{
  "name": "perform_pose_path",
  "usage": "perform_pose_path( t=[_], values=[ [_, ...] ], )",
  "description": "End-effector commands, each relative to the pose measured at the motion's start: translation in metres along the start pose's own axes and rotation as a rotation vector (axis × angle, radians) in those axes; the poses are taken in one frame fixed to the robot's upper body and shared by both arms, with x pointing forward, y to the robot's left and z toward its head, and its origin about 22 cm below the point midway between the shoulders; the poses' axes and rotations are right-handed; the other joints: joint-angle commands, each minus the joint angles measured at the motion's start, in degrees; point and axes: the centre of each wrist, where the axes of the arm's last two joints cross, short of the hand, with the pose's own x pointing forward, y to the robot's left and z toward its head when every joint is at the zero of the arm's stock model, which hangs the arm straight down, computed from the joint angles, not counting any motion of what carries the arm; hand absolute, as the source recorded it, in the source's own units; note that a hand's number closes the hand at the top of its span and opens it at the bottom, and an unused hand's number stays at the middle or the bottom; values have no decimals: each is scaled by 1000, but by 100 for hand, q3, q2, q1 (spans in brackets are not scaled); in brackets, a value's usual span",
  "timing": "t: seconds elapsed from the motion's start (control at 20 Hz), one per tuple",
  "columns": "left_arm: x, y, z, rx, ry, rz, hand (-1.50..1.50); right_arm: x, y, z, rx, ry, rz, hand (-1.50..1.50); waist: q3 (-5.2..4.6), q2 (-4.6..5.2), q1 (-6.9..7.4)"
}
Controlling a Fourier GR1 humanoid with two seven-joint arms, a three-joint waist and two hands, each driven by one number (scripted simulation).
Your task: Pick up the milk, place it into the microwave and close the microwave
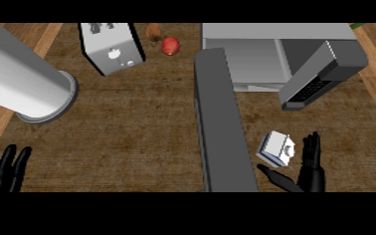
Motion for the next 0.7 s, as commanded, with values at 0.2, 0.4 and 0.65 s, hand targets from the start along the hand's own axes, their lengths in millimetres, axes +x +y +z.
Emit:
perform_pose_path(
  t=[0.2,0.4,0.65],
  values=[
    [7,5,-11,-2,-1,13,-150,-4,17,-4,197,-124,-247,150,-2,1,-37],
    [-9,7,0,-2,22,17,-150,2,24,-9,24,-220,20,150,-9,-6,-43],
    [16,1,9,-4,16,24,-150,15,20,-32,27,-233,-65,150,-6,-10,-16]
  ],
)
